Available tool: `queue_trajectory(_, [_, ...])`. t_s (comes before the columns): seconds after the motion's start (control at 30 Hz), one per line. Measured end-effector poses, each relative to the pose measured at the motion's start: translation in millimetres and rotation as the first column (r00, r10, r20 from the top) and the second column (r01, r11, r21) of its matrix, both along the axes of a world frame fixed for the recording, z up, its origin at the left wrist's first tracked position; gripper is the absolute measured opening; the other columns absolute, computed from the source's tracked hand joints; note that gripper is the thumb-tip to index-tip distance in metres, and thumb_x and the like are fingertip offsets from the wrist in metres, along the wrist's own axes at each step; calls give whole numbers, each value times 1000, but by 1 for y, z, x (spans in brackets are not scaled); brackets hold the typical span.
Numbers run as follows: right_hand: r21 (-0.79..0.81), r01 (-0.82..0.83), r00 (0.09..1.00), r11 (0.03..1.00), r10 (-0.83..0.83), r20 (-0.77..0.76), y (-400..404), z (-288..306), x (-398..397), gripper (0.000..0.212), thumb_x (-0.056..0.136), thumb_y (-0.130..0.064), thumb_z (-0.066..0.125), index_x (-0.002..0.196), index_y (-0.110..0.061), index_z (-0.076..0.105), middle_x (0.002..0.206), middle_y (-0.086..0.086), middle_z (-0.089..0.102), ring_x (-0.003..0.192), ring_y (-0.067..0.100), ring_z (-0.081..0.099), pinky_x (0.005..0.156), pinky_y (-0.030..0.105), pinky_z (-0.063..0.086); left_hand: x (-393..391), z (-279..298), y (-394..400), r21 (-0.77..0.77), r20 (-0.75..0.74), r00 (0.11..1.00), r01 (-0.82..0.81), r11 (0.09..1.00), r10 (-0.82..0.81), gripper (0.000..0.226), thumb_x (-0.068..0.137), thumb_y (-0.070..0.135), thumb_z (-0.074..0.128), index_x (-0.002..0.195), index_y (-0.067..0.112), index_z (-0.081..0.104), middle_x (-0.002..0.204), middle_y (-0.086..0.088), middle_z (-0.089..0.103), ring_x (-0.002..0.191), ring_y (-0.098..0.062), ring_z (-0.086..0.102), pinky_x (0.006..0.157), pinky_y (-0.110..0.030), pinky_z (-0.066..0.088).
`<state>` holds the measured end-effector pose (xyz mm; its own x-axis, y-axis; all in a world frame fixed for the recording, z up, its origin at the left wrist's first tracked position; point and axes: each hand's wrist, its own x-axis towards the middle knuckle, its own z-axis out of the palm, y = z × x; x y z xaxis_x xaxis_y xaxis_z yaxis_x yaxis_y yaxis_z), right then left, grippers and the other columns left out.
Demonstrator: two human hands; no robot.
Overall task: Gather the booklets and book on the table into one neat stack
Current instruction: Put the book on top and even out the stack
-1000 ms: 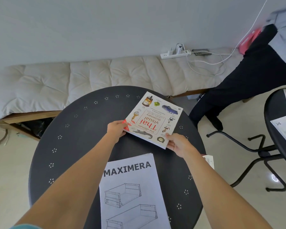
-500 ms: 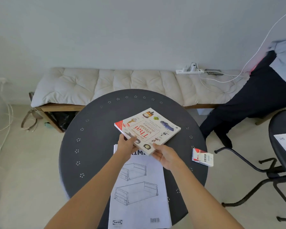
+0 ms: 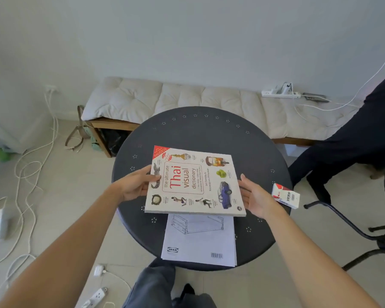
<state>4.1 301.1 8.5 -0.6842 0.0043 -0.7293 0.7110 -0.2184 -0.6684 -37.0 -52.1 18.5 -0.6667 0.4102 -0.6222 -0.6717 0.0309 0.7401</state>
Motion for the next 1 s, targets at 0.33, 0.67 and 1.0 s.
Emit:
queue_trajectory(0.33, [-26,-106,994,994,106,22,-3,-18,14,39,89,-21,62,124,-4,60,117,18,69,113,39,63,97,51,48,1,-11,-4,128,122,944,291,948,-306,70,74,27,77,136,19,46,123,-15,64,107,-34,66,83,-46,58])
queue_trajectory(0.67, [-25,264,962,964,-261,75,2,-32,38,27,91,-14,61,118,-8,62,112,15,71,101,30,68,77,41,57,28,-44,41,404,309,852,-519,753,422,76,85,71,34,123,10,60,126,-13,65,120,-35,58,102,-53,42])
queue_trajectory(1.0, [211,29,990,977,-57,129,2,-48,68,20,91,-6,58,110,-2,63,97,15,74,90,26,70,69,37,57,31,-54,81,-237,-29,979,-203,950,202,39,89,-1,58,121,12,40,121,-12,65,100,-29,66,83,-52,57])
